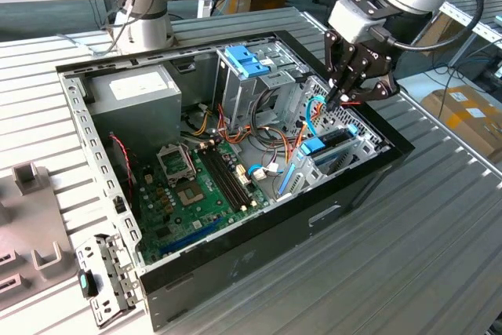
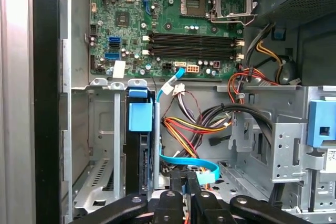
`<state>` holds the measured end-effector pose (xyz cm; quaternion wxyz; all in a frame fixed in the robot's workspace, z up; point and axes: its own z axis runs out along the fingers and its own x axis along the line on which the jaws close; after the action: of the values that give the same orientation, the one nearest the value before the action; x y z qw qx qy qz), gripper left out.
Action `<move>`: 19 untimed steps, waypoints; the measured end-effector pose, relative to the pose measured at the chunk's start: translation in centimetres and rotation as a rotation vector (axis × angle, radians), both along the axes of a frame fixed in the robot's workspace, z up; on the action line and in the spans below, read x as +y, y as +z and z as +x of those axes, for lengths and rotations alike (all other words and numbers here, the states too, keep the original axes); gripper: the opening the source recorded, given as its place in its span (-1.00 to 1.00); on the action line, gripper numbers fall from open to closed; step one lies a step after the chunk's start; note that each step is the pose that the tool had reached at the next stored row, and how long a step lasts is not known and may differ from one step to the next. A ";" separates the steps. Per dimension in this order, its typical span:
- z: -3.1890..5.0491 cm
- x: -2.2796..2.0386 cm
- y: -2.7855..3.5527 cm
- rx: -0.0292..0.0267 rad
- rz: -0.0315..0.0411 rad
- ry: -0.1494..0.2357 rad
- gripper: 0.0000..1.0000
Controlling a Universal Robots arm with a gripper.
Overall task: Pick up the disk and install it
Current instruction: 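Insert the first disk wire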
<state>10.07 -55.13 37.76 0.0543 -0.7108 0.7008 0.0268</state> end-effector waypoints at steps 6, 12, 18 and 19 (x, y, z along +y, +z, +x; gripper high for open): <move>-0.01 -0.66 -0.40 0.0000 -0.0219 0.000 -0.68; -0.60 -0.87 -1.29 0.0000 -0.0278 0.000 -0.68; -1.05 -0.87 -1.43 -0.0001 -0.0278 0.000 -0.68; -1.05 -0.87 -1.43 0.0000 -0.0278 0.000 -0.68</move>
<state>9.02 -56.00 36.32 0.0445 -0.7114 0.7012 0.0171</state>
